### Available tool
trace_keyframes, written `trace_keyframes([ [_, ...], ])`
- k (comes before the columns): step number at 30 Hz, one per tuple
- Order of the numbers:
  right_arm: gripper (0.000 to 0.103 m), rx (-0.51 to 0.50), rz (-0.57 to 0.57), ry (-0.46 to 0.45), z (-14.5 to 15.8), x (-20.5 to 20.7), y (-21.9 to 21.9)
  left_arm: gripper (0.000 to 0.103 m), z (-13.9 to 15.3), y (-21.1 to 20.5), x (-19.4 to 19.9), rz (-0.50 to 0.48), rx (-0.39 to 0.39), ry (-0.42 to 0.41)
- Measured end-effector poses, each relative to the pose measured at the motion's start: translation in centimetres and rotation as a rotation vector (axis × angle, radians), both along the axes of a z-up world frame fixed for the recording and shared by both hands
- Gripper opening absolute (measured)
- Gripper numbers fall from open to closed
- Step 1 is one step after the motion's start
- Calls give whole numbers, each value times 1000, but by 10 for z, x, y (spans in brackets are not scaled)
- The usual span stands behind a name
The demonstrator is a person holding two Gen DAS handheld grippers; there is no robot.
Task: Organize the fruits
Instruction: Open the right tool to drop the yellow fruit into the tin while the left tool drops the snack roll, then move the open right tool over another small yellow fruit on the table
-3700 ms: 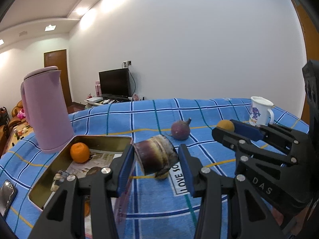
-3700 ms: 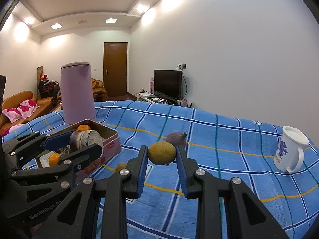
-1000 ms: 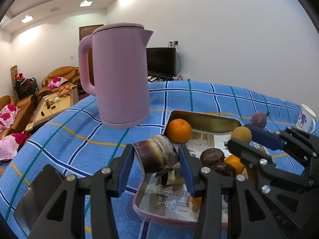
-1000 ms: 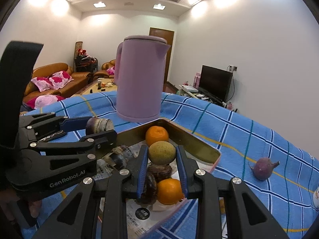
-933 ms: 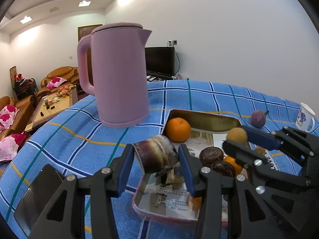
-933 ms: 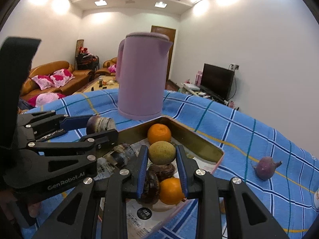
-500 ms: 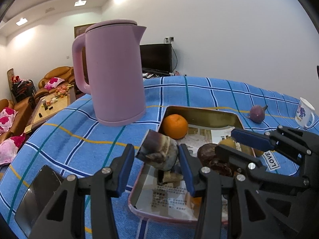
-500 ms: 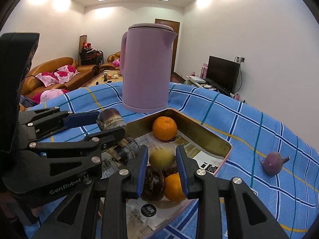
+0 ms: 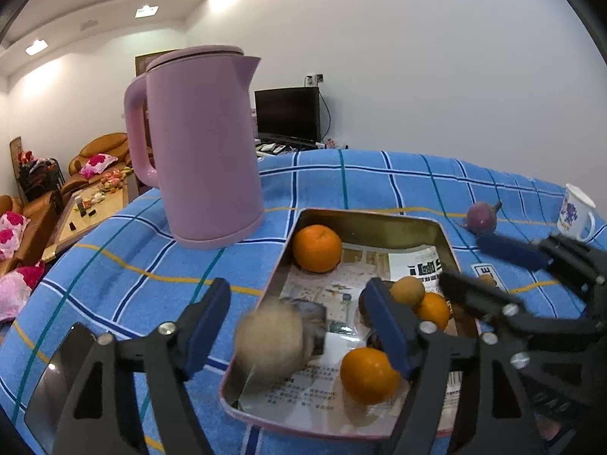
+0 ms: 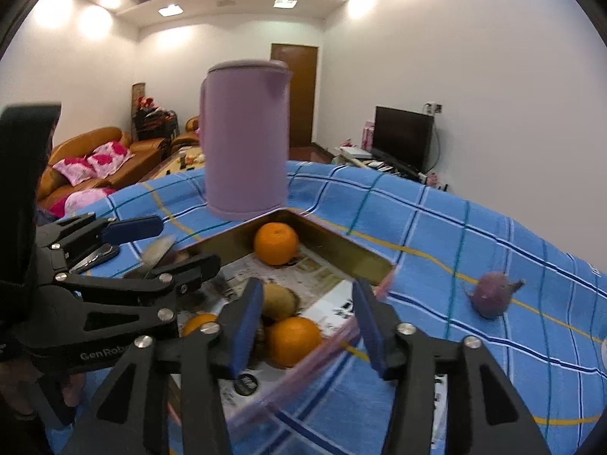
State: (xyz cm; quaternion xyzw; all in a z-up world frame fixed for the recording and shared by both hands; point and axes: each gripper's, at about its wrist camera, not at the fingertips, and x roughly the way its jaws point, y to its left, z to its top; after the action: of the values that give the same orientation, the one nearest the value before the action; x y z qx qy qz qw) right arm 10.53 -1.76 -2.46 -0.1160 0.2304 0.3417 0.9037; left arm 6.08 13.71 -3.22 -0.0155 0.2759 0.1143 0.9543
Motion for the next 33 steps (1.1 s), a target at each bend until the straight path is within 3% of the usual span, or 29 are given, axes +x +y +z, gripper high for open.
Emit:
trace_keyframes([
  [6, 56, 49, -68, -1, 8, 8, -24, 77, -1, -6, 9, 62, 80, 26],
  [14, 60, 12, -148, 1, 4, 19, -54, 81, 6, 1, 1, 72, 19, -28],
  [18, 60, -9, -200, 27, 1, 29, -77, 99, 10, -8, -3, 68, 27, -58],
  [21, 60, -27, -217, 47, -2, 35, -84, 99, 12, -18, -2, 43, 29, -57],
  [31, 59, -150, -150, 184, -29, 49, -54, 99, 15, -35, 1, 14, 42, -54],
  [33, 54, -153, -148, 196, -30, 51, -54, 99, 15, -36, 2, 12, 38, -55],
])
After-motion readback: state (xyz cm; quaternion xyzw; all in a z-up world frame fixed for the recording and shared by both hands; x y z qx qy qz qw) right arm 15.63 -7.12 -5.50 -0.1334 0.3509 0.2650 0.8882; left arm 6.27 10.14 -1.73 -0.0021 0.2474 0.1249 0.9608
